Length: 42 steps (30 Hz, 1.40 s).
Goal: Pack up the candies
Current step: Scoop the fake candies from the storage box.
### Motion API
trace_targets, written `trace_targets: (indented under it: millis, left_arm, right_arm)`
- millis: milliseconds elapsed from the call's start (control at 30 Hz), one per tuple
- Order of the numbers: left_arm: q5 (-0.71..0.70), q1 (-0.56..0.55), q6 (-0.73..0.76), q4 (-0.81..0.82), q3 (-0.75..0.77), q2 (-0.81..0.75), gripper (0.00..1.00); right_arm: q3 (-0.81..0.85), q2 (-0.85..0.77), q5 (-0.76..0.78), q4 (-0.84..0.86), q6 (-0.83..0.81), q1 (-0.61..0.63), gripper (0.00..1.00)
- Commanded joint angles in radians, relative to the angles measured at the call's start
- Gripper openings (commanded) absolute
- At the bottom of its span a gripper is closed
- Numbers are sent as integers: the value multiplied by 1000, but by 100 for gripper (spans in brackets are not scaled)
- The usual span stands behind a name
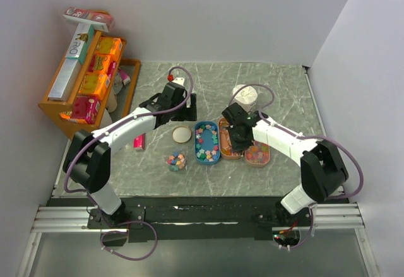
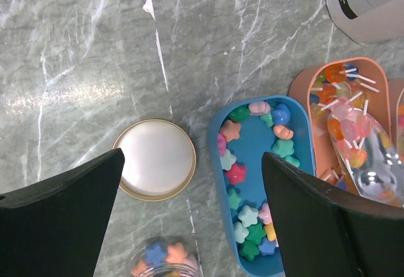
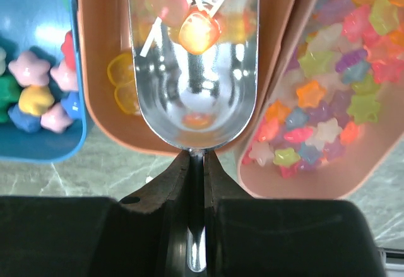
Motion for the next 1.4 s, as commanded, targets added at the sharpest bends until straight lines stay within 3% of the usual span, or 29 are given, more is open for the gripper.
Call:
trace_targets:
  millis: [0, 700, 1033, 1367]
  left_arm:
    - [24, 2, -12, 13, 4, 10, 96]
    - [60, 11, -43, 29, -25, -8, 96]
    - [152, 114, -123, 35, -53, -12, 96]
    - [237, 258, -222, -36, -119, -42, 96]
  right_arm:
    - [-30, -83, 51, 24, -1, 26, 0]
    - [-107, -212, 270, 106, 71, 226, 0]
    - [-59, -279, 318, 40, 102, 315, 0]
    - [82, -238, 310, -29, 128, 454, 0]
